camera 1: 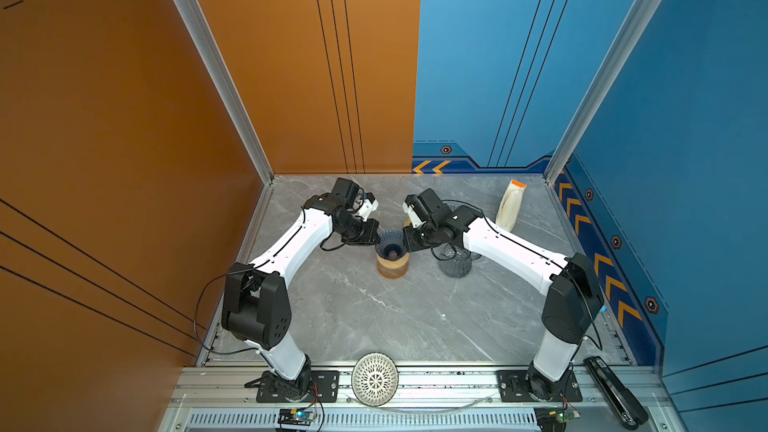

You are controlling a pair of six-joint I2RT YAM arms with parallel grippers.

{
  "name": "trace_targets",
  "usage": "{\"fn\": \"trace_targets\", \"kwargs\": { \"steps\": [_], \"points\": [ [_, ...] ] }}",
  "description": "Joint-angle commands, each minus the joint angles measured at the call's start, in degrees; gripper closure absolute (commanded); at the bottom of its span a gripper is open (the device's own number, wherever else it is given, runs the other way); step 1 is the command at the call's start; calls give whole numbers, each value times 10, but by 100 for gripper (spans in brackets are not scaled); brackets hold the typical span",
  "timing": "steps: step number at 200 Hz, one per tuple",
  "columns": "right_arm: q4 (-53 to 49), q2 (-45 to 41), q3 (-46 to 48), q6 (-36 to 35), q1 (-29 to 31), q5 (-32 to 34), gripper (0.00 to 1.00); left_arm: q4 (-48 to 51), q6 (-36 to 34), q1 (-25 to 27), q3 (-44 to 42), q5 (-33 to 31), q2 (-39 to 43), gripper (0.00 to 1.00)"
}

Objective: Place the coffee filter in the dripper

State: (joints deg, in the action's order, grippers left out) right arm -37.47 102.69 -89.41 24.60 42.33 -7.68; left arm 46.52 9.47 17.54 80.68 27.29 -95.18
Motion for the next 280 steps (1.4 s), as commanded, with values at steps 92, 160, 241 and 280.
{"fn": "trace_targets", "kwargs": {
  "steps": [92, 160, 241, 280],
  "points": [
    [-33, 7, 10, 50, -13, 3, 96, 5, -11, -5, -10, 13, -31, 97],
    [-65, 35, 2, 60, -17, -10, 100, 26, -11, -5, -9, 2, -54, 97],
    [-80, 58, 8, 60, -39, -23, 100, 62, -20, 7, 28, -37, -81, 98],
    [-40, 33, 50, 50, -37, 1, 100, 62, -23, 18, 23, -58, -80, 98]
  ]
}}
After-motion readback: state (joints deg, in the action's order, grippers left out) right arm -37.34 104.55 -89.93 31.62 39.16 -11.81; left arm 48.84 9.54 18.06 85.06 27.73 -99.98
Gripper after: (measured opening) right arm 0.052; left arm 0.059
